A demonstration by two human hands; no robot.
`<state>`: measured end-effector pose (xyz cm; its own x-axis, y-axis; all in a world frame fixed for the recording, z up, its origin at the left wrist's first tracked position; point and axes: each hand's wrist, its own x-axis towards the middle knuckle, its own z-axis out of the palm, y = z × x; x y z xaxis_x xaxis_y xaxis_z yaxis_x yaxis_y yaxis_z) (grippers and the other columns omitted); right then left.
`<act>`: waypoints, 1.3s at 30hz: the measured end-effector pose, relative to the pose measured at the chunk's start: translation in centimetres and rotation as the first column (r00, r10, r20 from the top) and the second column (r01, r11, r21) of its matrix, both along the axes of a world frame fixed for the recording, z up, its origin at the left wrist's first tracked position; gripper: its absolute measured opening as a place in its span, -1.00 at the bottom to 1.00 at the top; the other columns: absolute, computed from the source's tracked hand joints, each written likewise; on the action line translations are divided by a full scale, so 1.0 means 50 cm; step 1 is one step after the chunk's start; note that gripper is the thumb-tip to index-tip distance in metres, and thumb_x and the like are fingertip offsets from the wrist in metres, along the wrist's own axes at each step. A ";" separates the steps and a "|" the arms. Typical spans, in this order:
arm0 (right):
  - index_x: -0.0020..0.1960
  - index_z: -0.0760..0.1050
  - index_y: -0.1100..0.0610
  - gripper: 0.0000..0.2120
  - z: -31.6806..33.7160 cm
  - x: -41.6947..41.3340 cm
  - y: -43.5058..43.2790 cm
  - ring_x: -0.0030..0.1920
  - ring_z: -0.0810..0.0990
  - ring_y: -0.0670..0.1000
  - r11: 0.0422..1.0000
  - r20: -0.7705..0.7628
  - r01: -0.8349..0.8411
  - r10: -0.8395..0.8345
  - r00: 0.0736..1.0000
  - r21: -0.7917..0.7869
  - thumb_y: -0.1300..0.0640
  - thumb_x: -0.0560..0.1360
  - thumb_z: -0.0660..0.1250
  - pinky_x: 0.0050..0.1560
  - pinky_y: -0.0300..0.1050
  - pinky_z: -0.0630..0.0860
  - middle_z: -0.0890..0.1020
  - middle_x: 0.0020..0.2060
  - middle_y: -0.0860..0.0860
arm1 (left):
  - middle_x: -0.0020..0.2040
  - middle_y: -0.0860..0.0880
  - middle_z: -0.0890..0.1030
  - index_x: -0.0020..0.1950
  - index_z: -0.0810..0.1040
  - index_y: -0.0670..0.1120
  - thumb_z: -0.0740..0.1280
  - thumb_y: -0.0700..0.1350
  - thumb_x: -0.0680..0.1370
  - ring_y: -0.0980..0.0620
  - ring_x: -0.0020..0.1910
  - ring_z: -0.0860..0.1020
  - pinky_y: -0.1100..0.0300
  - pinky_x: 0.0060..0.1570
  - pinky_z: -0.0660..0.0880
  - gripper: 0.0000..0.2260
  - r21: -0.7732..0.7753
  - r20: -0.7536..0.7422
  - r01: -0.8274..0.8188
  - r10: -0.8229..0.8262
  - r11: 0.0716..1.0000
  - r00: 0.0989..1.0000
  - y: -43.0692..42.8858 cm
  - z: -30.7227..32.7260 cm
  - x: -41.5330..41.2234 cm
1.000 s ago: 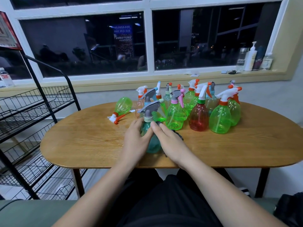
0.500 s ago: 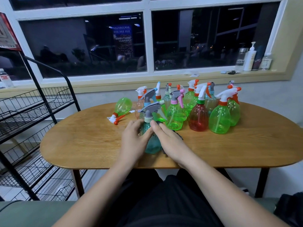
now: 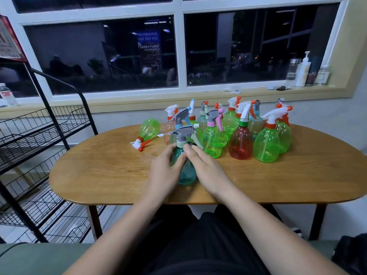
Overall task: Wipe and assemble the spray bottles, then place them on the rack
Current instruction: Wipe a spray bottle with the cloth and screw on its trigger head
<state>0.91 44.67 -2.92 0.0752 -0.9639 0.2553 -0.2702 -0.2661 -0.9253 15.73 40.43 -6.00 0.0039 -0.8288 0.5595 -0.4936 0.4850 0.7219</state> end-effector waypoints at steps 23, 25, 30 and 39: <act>0.38 0.41 -0.27 -0.69 -0.063 -0.021 -0.019 0.27 0.54 -0.33 0.980 0.148 -0.109 0.084 0.985 0.165 -0.26 0.67 0.28 0.39 -0.20 0.46 0.61 0.27 -0.32 | 0.14 0.29 0.69 0.40 0.61 0.13 0.52 0.05 0.56 0.38 0.17 0.61 0.27 0.19 0.57 -0.60 0.034 -0.040 -0.005 0.006 0.999 0.999 0.000 0.001 0.002; 0.35 0.51 -0.21 -0.60 -0.040 -0.021 -0.020 0.30 0.52 -0.29 0.973 0.192 -0.127 0.090 0.977 0.192 -0.38 0.62 0.28 0.55 0.04 0.39 0.63 0.24 -0.24 | 0.07 0.37 0.65 0.41 0.60 0.14 0.48 0.03 0.59 0.48 0.09 0.57 0.43 0.08 0.50 -0.62 0.039 -0.034 -0.013 0.014 0.999 0.999 -0.001 -0.001 -0.001; 0.37 0.64 -0.10 -0.54 -0.016 -0.011 -0.017 0.21 0.67 -0.21 0.983 0.296 -0.120 0.074 0.952 0.140 -0.35 0.64 0.26 0.33 -0.12 0.53 0.73 0.20 -0.16 | 0.07 0.25 0.67 0.43 0.57 0.10 0.44 0.04 0.61 0.42 0.01 0.59 0.58 -0.06 0.39 -0.62 0.043 -0.016 -0.043 0.044 0.998 0.999 -0.003 -0.002 -0.006; 0.54 0.42 -0.25 -0.27 -0.052 -0.014 -0.017 0.44 0.44 -0.15 0.982 0.101 -0.044 0.026 0.995 0.183 -0.61 0.50 0.14 0.45 0.00 0.38 0.50 0.41 -0.27 | 0.05 0.28 0.68 0.33 0.60 0.13 0.48 0.08 0.58 0.44 0.03 0.59 0.49 -0.06 0.46 -0.68 0.046 -0.018 0.004 -0.003 0.999 1.000 -0.002 0.002 -0.006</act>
<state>0.22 43.81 -5.52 0.0931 -0.9924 0.0810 -0.1698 -0.0960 -0.9808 15.45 40.34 -5.92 0.0112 -0.8539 0.5203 -0.4786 0.4523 0.7526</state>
